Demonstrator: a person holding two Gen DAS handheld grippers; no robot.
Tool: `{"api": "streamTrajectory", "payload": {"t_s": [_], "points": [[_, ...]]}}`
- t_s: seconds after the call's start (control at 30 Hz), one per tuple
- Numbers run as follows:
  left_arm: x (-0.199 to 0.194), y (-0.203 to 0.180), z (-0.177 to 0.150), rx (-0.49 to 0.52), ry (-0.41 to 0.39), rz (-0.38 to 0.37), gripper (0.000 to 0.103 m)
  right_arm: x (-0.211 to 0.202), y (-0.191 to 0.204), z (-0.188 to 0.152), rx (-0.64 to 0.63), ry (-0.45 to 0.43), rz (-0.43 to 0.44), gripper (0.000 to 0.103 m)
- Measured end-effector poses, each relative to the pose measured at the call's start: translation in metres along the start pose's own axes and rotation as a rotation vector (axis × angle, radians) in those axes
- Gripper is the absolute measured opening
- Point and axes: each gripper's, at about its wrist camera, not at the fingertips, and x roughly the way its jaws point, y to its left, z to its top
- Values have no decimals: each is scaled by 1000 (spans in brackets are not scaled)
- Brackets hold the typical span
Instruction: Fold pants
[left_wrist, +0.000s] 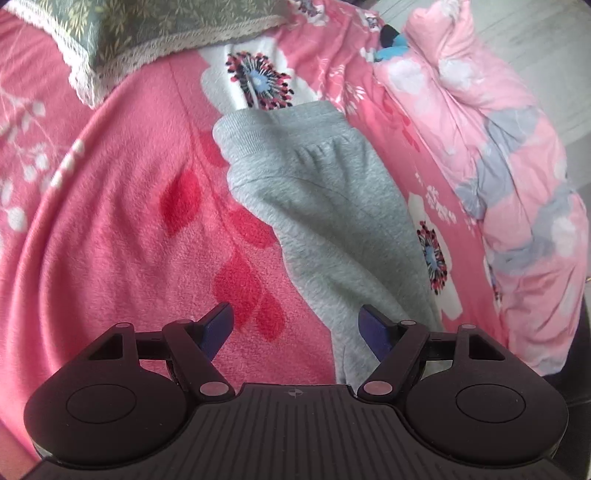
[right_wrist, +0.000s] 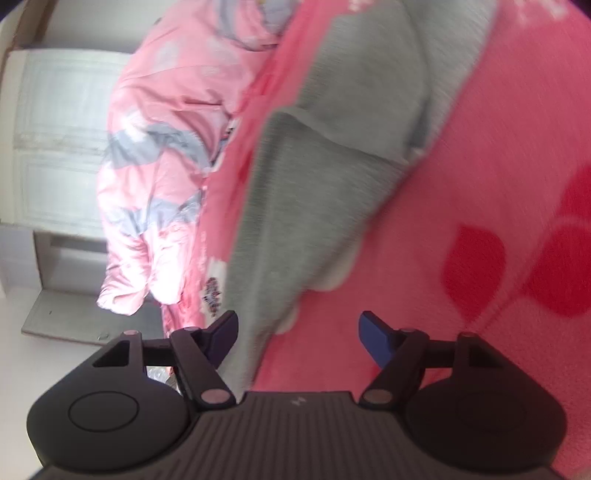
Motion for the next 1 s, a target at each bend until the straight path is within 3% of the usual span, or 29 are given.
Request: {"api": "streamTrajectory", "payload": {"t_s": [0.07,0.2,0.37,0.47,0.63,0.73,0.87,1.0], "points": [[20,2,12,-34,23,-13,103,15,-11,5,35,-13,0,103],[49,0,39,-75,-16,-16,103,31,-21,20,83,-54,58,103],[81,-3,60,-86,-34,81,103,49,-14,45,49,-93,38,103],[84,-12,58,-29,-89,136,103,61,-6,58,13,-113,13,103],[86,-44,39,249,-199,297,103,78,22,68,-131,-172,-121,103],[80,-63,23,410,-266,362,103,90,50,65,-295,-227,-311,103],[59,-79,18,474,-303,370,103,95,87,46,-541,-290,-499,103],[26,-88,10,526,-302,364,103,73,111,31,-638,-315,-529,103]]}}
